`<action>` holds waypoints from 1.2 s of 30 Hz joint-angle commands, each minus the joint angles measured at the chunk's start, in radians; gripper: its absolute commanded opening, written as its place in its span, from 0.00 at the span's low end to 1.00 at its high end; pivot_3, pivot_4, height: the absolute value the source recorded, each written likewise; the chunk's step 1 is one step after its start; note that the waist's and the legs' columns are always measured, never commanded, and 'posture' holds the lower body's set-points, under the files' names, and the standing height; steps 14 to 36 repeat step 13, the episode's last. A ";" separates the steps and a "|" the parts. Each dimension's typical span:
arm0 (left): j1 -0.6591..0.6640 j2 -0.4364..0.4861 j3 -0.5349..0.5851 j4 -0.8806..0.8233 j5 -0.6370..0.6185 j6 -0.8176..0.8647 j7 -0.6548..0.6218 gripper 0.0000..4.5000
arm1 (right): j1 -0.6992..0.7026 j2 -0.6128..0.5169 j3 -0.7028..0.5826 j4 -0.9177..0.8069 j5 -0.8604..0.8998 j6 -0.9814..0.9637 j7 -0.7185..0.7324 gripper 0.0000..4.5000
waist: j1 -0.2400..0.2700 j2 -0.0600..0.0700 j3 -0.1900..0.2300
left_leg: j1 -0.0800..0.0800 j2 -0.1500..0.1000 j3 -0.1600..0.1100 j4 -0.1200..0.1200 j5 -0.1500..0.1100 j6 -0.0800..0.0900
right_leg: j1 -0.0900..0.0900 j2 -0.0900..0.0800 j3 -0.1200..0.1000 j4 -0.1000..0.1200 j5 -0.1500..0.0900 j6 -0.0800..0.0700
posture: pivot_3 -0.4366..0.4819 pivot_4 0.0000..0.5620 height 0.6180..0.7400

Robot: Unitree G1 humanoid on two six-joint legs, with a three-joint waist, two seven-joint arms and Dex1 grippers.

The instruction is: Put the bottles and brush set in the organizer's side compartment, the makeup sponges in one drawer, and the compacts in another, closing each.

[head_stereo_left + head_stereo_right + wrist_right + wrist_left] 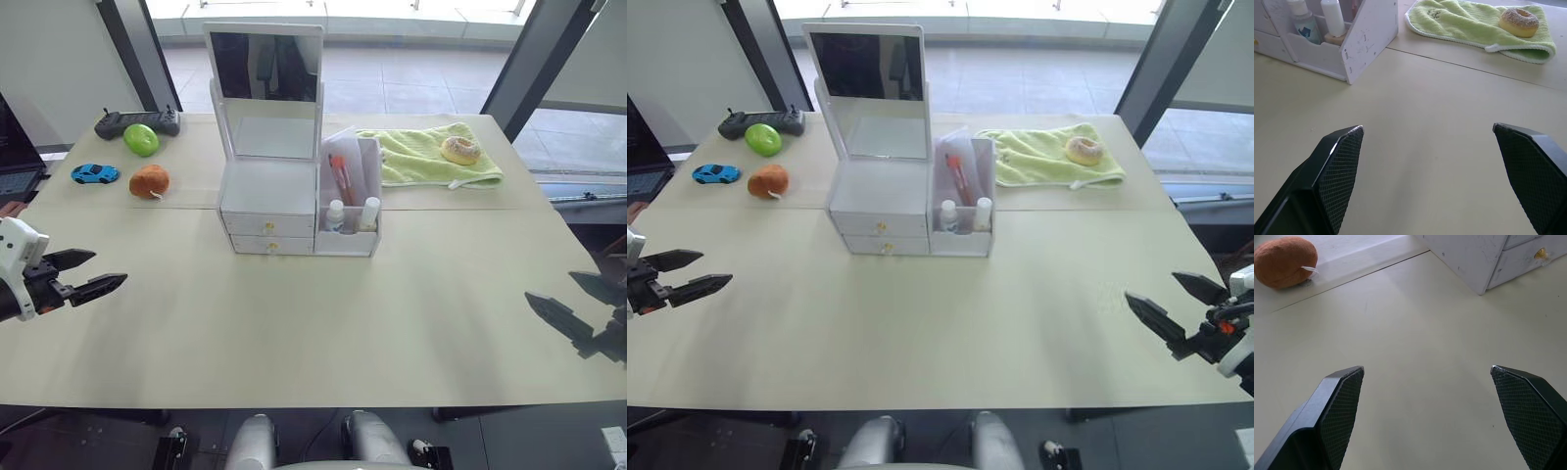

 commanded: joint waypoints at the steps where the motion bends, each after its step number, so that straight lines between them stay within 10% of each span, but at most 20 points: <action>1: -0.012 -0.001 0.012 -0.035 -0.009 -0.012 0.013 0.99 | -0.015 -0.018 0.009 -0.024 -0.010 0.000 0.002 1.00 | 0.000 0.000 0.000 | 0.000 0.000 0.000 0.000 0.000 0.000 | 0.000 0.000 0.000 0.000 0.000 0.000 | 0.48 0.27 1.00; 36: -0.026 -0.024 -0.016 -0.073 -0.004 -0.027 0.041 0.99 | -0.059 -0.036 0.040 -0.040 0.000 0.027 -0.002 1.00 | 0.000 0.000 0.000 | 0.000 0.000 0.000 0.000 0.000 0.000 | 0.000 0.000 0.000 0.001 0.000 0.000 | 0.48 0.27 1.00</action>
